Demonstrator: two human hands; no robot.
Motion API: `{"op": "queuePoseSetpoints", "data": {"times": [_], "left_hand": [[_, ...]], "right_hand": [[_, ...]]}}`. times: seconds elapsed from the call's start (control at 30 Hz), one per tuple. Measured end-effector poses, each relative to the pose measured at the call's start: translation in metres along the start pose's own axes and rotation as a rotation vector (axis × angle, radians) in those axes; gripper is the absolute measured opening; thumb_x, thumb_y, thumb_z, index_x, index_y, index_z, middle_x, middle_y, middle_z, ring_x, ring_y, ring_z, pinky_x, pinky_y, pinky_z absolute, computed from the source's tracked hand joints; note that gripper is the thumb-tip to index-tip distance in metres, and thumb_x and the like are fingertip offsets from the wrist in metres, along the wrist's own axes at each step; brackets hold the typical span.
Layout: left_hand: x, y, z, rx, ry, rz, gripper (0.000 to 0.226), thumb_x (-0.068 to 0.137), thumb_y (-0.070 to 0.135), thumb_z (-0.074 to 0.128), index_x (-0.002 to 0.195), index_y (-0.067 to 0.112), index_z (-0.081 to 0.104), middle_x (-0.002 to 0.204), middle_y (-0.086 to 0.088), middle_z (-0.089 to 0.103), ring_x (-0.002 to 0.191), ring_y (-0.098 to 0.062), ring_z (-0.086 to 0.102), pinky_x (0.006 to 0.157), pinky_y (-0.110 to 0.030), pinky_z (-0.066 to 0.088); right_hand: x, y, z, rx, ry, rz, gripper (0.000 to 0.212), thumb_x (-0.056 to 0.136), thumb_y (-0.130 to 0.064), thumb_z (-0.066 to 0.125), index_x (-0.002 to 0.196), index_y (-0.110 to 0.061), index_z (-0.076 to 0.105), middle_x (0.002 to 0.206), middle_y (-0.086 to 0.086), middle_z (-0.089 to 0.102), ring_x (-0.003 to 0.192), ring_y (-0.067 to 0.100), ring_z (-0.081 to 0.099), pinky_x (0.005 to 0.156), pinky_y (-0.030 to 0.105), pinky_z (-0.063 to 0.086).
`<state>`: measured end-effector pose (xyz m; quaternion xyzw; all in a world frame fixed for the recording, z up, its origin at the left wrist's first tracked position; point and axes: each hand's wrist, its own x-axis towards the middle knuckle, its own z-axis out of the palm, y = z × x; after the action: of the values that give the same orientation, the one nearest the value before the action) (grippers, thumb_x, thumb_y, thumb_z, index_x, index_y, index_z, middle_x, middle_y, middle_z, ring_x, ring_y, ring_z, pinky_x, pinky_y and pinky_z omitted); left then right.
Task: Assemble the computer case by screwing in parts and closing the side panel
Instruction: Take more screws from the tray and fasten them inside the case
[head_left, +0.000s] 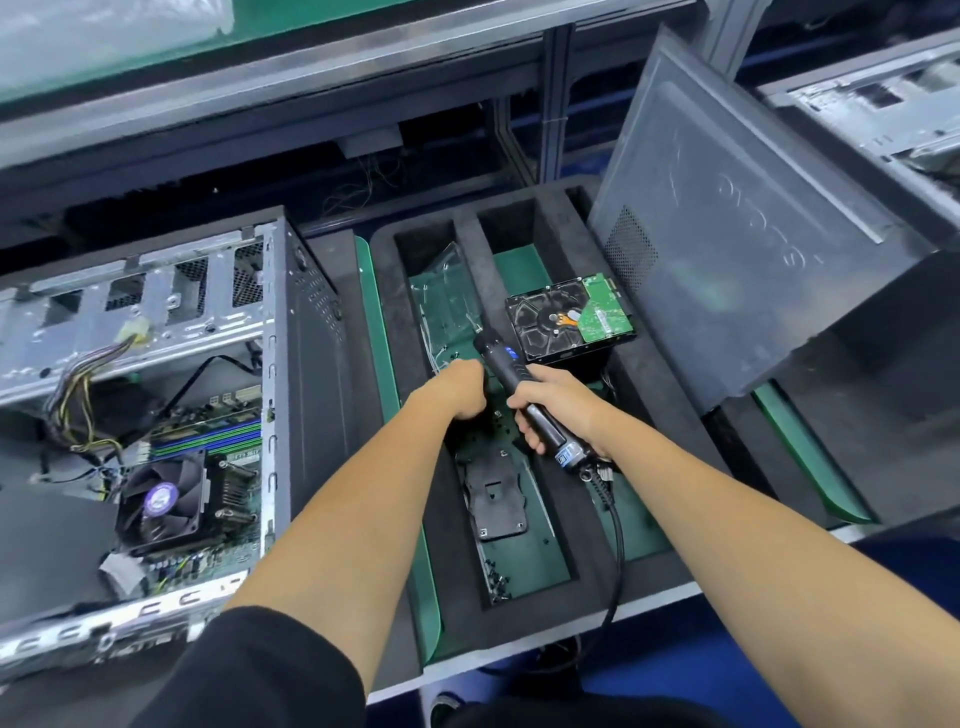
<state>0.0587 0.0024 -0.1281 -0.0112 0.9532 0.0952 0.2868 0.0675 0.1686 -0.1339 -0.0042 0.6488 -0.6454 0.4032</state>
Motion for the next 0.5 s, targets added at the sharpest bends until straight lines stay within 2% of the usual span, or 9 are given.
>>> {"op": "queuePoseSetpoints", "data": {"times": [0.07,0.1,0.17,0.27,0.33,0.4,0.5], "left_hand": [[0.0,-0.004,-0.001,0.201,0.202,-0.035,0.019,0.085,0.002,0.05,0.102,0.006,0.057,0.106,-0.014,0.063,0.093,-0.031,0.061,0.073,-0.034,0.044],[0.001,-0.006,0.0,0.334,0.227,-0.04,0.022,0.084,0.002,0.05,0.104,0.009,0.058,0.106,-0.011,0.064,0.096,-0.029,0.062,0.076,-0.032,0.041],[0.001,-0.01,0.006,0.552,0.162,-0.023,0.022,0.085,0.006,0.052,0.105,0.014,0.057,0.105,-0.004,0.065,0.097,-0.023,0.06,0.08,-0.03,0.034],[0.004,-0.01,0.016,0.765,0.1,0.012,0.024,0.087,0.024,0.059,0.111,0.021,0.058,0.109,0.002,0.064,0.107,-0.019,0.057,0.091,-0.03,0.033],[0.005,-0.006,0.023,0.805,0.087,0.043,0.027,0.089,0.025,0.058,0.115,0.021,0.058,0.114,0.002,0.064,0.112,-0.021,0.055,0.095,-0.03,0.034],[0.005,-0.004,0.032,0.771,0.083,0.062,0.028,0.09,0.011,0.051,0.117,0.019,0.058,0.115,0.0,0.064,0.11,-0.023,0.058,0.093,-0.031,0.038],[0.004,-0.001,0.034,0.688,0.086,0.071,0.031,0.088,0.001,0.048,0.114,0.015,0.059,0.11,-0.001,0.065,0.102,-0.025,0.063,0.077,-0.031,0.044]], "right_hand": [[0.0,0.0,0.0,-0.006,-0.004,-0.001,0.019,0.073,-0.016,0.066,0.084,-0.012,0.05,0.061,0.015,0.056,0.044,0.026,0.051,0.043,0.028,0.043],[0.0,0.0,-0.001,-0.009,-0.004,-0.002,0.02,0.073,-0.016,0.066,0.084,-0.012,0.05,0.061,0.015,0.056,0.045,0.026,0.051,0.043,0.028,0.043],[0.001,0.0,-0.001,-0.004,-0.006,-0.001,0.02,0.074,-0.016,0.066,0.083,-0.012,0.049,0.061,0.015,0.055,0.045,0.025,0.051,0.044,0.028,0.043],[0.002,0.001,-0.002,0.007,-0.008,0.0,0.019,0.076,-0.016,0.065,0.086,-0.016,0.05,0.061,0.015,0.056,0.046,0.025,0.051,0.044,0.029,0.043],[0.003,0.002,-0.004,0.014,-0.01,0.006,0.021,0.075,-0.017,0.066,0.087,-0.019,0.049,0.062,0.015,0.056,0.046,0.025,0.052,0.044,0.029,0.044],[0.003,0.001,-0.004,0.013,-0.017,0.006,0.021,0.073,-0.018,0.067,0.085,-0.016,0.05,0.062,0.015,0.056,0.046,0.025,0.052,0.044,0.029,0.043],[0.002,0.0,-0.004,0.008,-0.024,0.006,0.022,0.071,-0.019,0.067,0.083,-0.013,0.049,0.062,0.015,0.056,0.046,0.025,0.052,0.044,0.029,0.043]]}}
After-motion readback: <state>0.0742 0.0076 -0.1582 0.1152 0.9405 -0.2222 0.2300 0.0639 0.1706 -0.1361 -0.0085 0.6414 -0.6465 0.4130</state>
